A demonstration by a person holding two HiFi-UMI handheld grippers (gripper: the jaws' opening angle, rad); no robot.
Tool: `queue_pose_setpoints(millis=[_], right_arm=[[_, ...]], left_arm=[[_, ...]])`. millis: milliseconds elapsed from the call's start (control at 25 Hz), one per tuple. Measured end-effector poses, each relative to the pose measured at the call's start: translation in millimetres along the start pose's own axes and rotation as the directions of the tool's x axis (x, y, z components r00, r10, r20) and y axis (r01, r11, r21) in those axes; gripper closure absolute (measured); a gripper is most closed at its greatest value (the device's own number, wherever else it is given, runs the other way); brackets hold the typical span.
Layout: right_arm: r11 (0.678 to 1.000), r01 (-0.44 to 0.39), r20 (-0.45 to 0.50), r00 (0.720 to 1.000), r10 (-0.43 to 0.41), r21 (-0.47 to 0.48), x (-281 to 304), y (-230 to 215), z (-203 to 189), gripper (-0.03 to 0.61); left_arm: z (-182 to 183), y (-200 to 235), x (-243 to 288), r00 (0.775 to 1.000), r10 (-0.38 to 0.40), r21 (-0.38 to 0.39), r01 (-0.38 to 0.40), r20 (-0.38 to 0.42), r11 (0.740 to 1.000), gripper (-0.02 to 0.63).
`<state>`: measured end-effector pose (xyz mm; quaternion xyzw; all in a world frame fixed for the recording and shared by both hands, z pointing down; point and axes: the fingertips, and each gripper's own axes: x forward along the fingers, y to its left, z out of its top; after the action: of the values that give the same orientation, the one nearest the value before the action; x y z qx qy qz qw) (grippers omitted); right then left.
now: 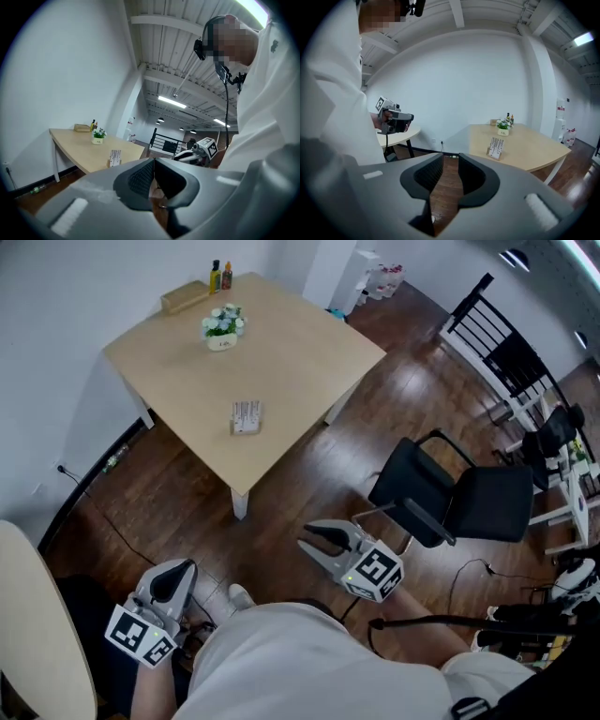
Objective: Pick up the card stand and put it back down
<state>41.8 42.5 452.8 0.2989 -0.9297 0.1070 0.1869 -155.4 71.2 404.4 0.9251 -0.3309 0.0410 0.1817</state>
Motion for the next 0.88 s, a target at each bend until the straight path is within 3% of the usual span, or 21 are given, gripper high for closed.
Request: queue_pose_setpoints(millis=[280,560,880], right_arm=[[0.998,0.07,0.026,0.997,-0.07,0.0,-68,-1,-19,0.474],[0.999,0.027,0.012,1.0,-0.027,0.035,-121,17,-60,0.474],[1.0,0.009,0.048,0.999,-0.009,0.005,-154,25,-76,0.474]], left_arm=[[-2,-52,28,0.999,-0.043,0.041,0.044,-0.018,0.998,0.609],[-29,-119,48,0.995,-0.072,0.051,0.076,-0.068,0.996,0.609],[-43,-166,59,0.995,-0.067,0.053,0.071,-0.07,0.996,0.609]])
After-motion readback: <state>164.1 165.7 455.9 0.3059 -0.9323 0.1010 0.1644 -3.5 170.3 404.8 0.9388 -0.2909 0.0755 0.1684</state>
